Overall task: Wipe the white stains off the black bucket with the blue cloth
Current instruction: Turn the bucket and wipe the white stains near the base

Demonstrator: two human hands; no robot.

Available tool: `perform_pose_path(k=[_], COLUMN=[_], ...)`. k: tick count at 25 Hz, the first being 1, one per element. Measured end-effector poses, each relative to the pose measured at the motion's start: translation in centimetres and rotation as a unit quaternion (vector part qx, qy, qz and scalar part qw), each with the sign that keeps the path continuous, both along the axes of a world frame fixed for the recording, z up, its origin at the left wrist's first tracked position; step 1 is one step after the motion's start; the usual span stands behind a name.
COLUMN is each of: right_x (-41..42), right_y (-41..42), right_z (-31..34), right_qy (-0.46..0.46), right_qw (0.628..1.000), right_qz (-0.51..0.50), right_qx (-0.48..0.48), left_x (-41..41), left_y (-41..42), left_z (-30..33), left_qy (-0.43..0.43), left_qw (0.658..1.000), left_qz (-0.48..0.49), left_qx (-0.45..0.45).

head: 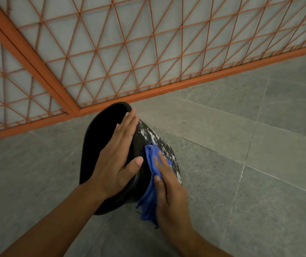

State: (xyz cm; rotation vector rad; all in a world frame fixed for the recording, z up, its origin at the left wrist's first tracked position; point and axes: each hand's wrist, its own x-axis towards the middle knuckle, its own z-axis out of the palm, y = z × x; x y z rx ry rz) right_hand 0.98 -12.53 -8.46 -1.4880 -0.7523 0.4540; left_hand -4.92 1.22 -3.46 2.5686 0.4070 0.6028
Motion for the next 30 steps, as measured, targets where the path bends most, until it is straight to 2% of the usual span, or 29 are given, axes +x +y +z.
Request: perform_pose_path(k=[3, 8, 13, 18, 22, 27, 30], right_x=[-0.5, 1.0, 0.0, 0.0, 0.0, 0.0, -1.2], right_y=[0.0, 0.2, 0.0, -0.7, -0.2, -1.2, -1.1], right_z=[1.2, 0.4, 1.4, 0.7, 1.7, 0.9, 2.6], right_qy=[-0.019, 0.019, 0.0, 0.063, 0.02, 0.079, 0.047], right_qw=[0.998, 1.0, 1.0, 0.997, 0.999, 0.995, 0.998], right_qz=[0.044, -0.015, 0.03, -0.011, 0.03, -0.009, 0.036], right_qx=[0.031, -0.01, -0.001, -0.046, -0.018, -0.063, -0.008], left_x=[0.2, 0.6, 0.6, 0.6, 0.6, 1.0, 1.0], left_y=[0.1, -0.5, 0.0, -0.5, -0.1, -0.7, -0.5], left_z=[-0.3, -0.4, -0.7, -0.6, -0.7, -0.5, -0.5], left_qy=[-0.007, -0.013, -0.025, -0.018, -0.025, -0.009, -0.018], left_qw=[1.0, 1.0, 0.999, 0.999, 0.999, 1.0, 0.999], left_qz=[0.008, 0.011, 0.024, 0.003, 0.018, 0.006, 0.012], left_qx=[-0.014, -0.017, -0.042, -0.032, -0.041, -0.029, -0.027])
